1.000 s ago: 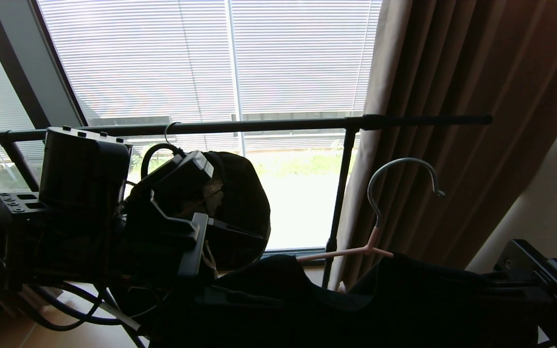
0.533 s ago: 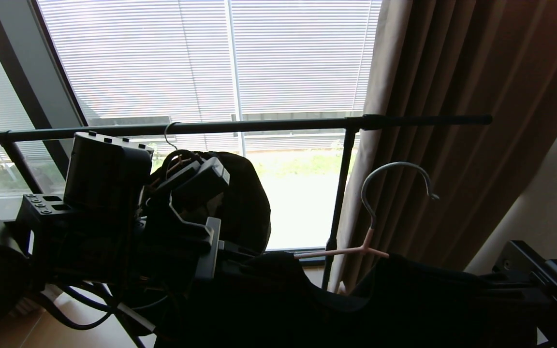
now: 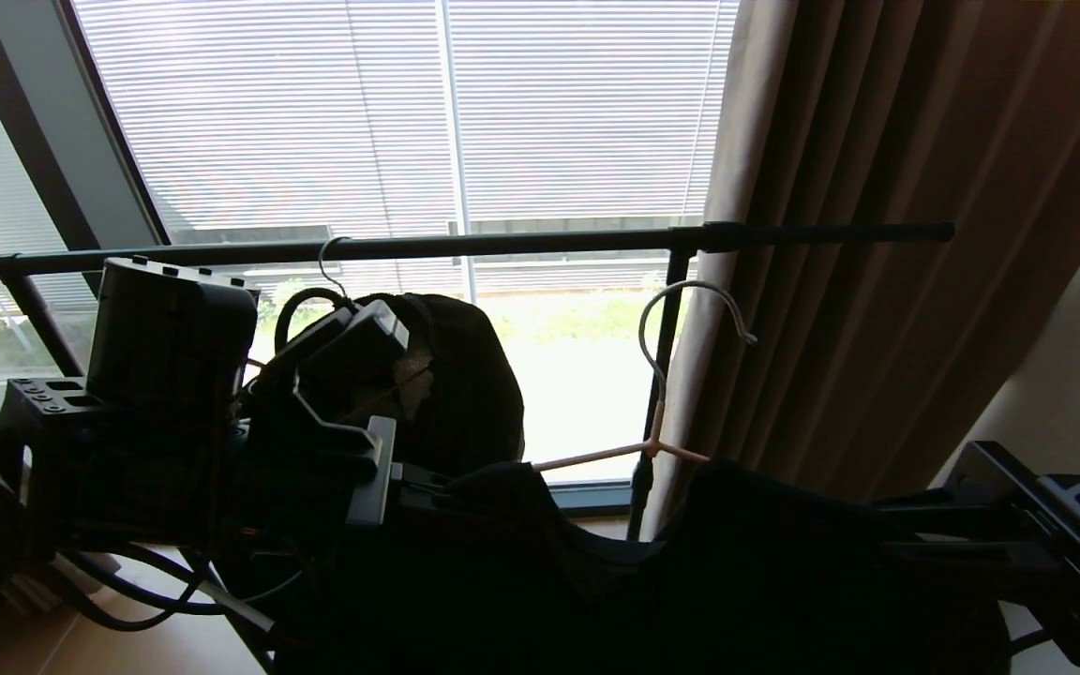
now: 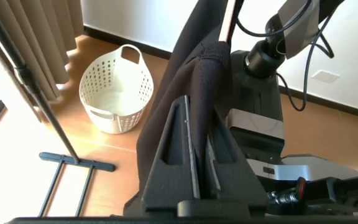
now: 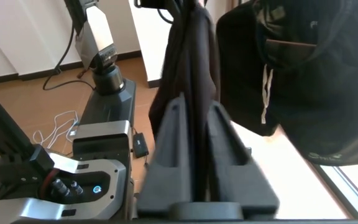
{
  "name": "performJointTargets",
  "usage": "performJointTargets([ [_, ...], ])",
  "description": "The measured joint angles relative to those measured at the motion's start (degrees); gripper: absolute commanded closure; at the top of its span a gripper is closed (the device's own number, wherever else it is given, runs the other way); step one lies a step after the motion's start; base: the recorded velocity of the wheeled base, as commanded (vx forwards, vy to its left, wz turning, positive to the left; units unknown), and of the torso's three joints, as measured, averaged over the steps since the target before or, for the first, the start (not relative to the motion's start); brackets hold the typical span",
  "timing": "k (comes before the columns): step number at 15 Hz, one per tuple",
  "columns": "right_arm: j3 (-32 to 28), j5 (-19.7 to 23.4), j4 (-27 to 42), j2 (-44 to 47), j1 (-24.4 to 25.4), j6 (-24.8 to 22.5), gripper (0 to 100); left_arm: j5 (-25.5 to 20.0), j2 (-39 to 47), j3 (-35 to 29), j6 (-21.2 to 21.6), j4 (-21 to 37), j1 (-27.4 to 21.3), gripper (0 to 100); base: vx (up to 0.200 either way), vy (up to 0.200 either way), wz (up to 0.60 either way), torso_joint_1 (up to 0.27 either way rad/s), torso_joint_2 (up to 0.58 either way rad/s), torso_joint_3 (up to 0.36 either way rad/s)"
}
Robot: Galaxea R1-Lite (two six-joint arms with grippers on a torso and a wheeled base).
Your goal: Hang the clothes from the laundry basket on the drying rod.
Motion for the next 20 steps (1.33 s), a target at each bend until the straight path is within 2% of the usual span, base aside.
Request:
performJointTargets([
  [4, 0.07, -0.41, 0.06, 0.72, -0.83, -1.22, 0, -0.13, -0.68, 0.13, -0.05, -0.05, 0.77, 100, 0.0, 0.0, 0.0, 0.0, 0.0, 0.0],
  [8, -0.44, -0.5, 0.06, 1.65, -5.84, -3.39, 0, -0.3, -2.67, 0.6, -0.24, -0.05, 2.8, 100, 0.0, 0.0, 0.0, 0.0, 0.0, 0.0],
  [13, -1.38, -0.48, -0.27, 4.96, -8.02, -5.44, 0, -0.43, -5.38, 1.12, -0.89, -0.05, 4.51, 100, 0.0, 0.0, 0.0, 0.0, 0.0, 0.0],
  [20, -2.79, -0.44, -11.85, 17.71, -13.73, -6.16, 0, -0.68, -6.72, 1.21, -1.0, -0.02, 4.02, 100, 0.0, 0.0, 0.0, 0.0, 0.0, 0.0],
])
